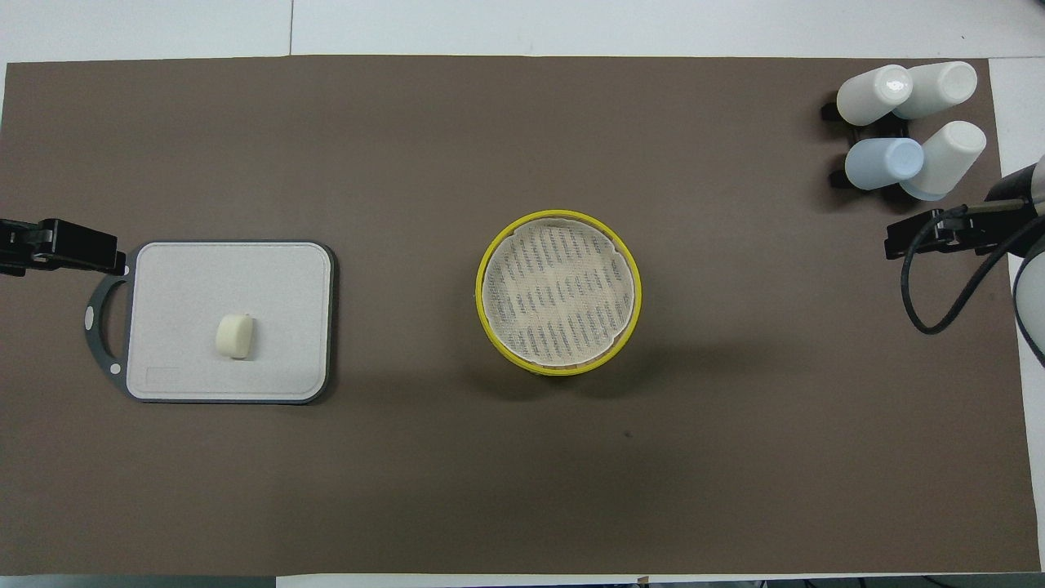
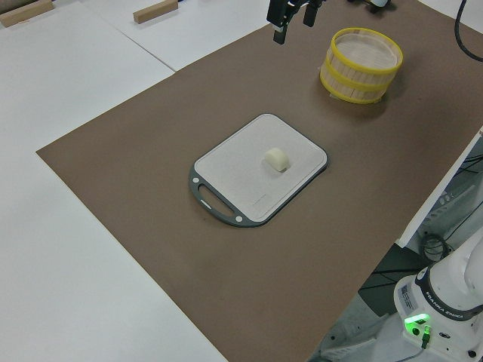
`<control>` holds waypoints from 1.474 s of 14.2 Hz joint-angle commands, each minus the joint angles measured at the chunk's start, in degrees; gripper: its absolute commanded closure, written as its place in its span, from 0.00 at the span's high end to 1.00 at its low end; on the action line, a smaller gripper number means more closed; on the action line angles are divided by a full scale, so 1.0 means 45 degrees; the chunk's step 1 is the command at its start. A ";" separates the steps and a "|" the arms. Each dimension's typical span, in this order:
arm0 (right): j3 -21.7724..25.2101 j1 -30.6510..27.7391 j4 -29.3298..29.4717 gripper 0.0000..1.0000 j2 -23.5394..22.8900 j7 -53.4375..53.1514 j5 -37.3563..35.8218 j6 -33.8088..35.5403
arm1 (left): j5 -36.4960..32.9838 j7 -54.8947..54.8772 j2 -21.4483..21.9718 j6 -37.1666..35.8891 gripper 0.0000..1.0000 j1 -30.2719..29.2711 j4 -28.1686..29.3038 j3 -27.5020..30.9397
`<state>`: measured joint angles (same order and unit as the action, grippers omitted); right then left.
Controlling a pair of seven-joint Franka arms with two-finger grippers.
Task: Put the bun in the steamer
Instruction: 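Reach the left gripper to the bun while the right gripper reaches the steamer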
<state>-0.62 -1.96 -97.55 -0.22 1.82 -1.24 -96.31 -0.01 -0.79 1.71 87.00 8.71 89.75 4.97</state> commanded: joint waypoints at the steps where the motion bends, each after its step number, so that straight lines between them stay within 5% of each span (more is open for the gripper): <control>1: -0.0116 -0.0171 0.0252 1.00 -0.0146 0.0221 0.0001 0.0307 | -0.0173 0.0158 0.0420 0.0255 1.00 0.0194 0.0467 0.0067; 7: -0.0136 -0.0131 0.0078 1.00 -0.0049 0.0240 0.0118 0.0485 | -0.0173 0.0157 0.0478 0.0353 1.00 0.0175 0.0758 0.0086; 10: -0.0369 0.0412 0.0057 1.00 -0.0242 -0.1041 0.0527 -0.0353 | -0.0173 0.0001 0.1334 0.2103 1.00 0.0136 0.3209 0.0087; 14: -0.0409 0.3786 0.1244 1.00 -0.2286 -0.6290 0.0802 -0.1389 | -0.0173 -0.0329 0.2140 0.6107 1.00 0.0194 0.7686 0.0067; 18: -0.0351 0.6406 0.4776 0.99 -0.5198 -1.0435 0.0705 -0.1314 | -0.0173 -0.1815 0.0988 0.9232 1.00 0.0019 0.9603 0.0067; 21: -0.0194 0.7872 0.6203 0.99 -0.6917 -1.2215 0.0374 -0.1508 | -0.0173 -0.1777 0.0072 1.0817 1.00 0.0116 1.0290 0.0067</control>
<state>-2.32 30.73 -77.82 -24.63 -48.99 1.62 -104.38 -0.01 -8.00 3.84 131.11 8.69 134.19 4.93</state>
